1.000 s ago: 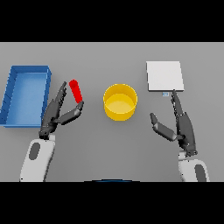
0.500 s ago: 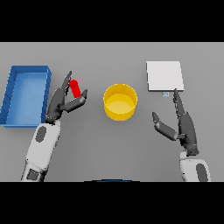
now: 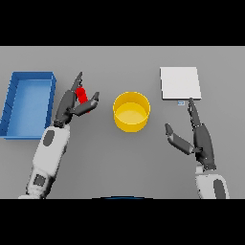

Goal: Pick up the red beaker and tilt it to pour out 1 green nut into yellow bowl. Pick up the yellow bowl and place it on the metallic measuring scale.

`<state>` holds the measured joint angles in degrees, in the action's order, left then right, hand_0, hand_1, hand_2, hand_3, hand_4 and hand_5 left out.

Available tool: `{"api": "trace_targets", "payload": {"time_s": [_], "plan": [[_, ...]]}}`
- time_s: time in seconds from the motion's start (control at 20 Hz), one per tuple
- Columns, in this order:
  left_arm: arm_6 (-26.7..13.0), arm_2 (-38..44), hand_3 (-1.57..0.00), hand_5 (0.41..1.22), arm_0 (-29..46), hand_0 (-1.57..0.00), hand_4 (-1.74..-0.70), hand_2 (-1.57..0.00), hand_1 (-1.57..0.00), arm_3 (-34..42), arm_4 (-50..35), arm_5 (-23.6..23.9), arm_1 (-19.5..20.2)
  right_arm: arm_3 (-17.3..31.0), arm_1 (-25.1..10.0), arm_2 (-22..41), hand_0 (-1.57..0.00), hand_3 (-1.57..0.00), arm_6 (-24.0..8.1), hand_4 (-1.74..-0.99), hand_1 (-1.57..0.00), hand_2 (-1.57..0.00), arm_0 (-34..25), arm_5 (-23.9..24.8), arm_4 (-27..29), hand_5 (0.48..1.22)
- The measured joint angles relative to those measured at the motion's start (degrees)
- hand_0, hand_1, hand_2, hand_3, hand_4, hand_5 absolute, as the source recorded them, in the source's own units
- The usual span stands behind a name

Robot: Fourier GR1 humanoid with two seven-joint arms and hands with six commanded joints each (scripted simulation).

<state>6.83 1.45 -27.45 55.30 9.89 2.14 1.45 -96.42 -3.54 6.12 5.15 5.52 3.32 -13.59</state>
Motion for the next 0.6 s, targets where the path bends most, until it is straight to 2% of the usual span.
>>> {"api": "trace_targets", "payload": {"time_s": [0.05,0.1,0.15,0.2,0.25,0.3,0.4,0.45,0.5,0.55,0.6], "plan": [[0.81,0.39,0.0,0.704,-0.33,0.0,-1.35,0.0,0.0,-0.81,-0.13,0.14,0.06,0.15,-0.27,-0.54,0.0,0.0,0.48,-1.261,0.0,0.0,0.26,0.09,0.39,0.641],[0.91,0.77,-0.03,0.724,-1.05,0.0,-1.38,-0.07,-0.03,-1.6,-0.42,0.5,-0.41,0.42,-0.29,-0.53,0.0,0.0,0.03,-1.259,0.0,0.0,-0.06,-0.05,0.43,0.642],[2.36,1.6,-0.12,0.75,-1.66,-0.12,-1.41,-0.18,-0.15,-2.92,-0.91,1.01,-0.73,0.34,-0.25,-0.39,0.0,0.0,-0.26,-1.26,0.0,0.0,-0.33,0.04,0.2,0.642],[2.33,2.47,-0.29,0.783,-2.52,-0.29,-1.45,-0.36,-0.33,-3.85,-1.49,1.7,-1.12,-0.34,-0.2,-0.21,0.0,0.0,0.23,-1.258,0.0,0.0,0.17,-0.02,0.2,0.644],[2.45,3.29,-0.55,0.871,-3.26,-0.44,-1.45,-0.52,-0.48,-5.24,-2.1,1.77,-1.28,-0.65,-0.39,-0.2,0.0,0.0,0.48,-1.257,0.0,0.0,0.23,0.1,-0.05,0.645],[2.25,3.53,-0.72,0.941,-3.31,-0.66,-1.5,-0.73,-0.7,-5.46,-2.02,2.78,-1.69,-0.2,-0.51,-0.63,0.0,0.0,-0.28,-1.255,0.0,0.0,-0.19,0.26,0.15,0.644],[1.72,2.92,-0.93,1.042,-3.91,-0.99,-1.57,-1.03,-1.01,-6.3,-0.58,3.99,-1.63,-1.22,-0.53,-0.67,0.0,0.0,-0.03,-1.254,0.0,0.0,0.45,0.13,0.53,0.645],[1.49,2.49,-0.97,1.078,-4.46,-1.11,-1.6,-1.14,-1.12,-6.89,0.01,3.86,-1.28,-0.85,-0.43,-0.61,0.0,0.0,-0.43,-1.252,0.0,0.0,-0.13,0.01,0.58,0.644],[1.59,2.1,-1.09,1.106,-4.74,-1.2,-1.57,-1.23,-1.21,-7.26,-0.09,3.51,-0.98,-1.47,-0.37,-0.46,0.0,0.0,0.29,-1.25,0.0,0.0,0.7,0.08,0.48,0.643],[2.55,1.45,-1.19,1.129,-4.63,-1.27,-1.54,-1.3,-1.29,-7.37,0.69,4.02,-1.11,-0.93,-0.29,-0.61,0.0,0.0,-0.9,-1.254,0.0,0.0,0.42,0.38,0.28,0.644],[2.03,1.22,-1.27,1.148,-4.38,-1.33,-1.52,-1.35,-1.34,-6.92,0.9,3.6,-1.14,-0.64,-0.65,-0.99,0.0,0.0,-0.75,-1.259,0.0,0.0,0.21,0.03,0.81,0.646]]}}
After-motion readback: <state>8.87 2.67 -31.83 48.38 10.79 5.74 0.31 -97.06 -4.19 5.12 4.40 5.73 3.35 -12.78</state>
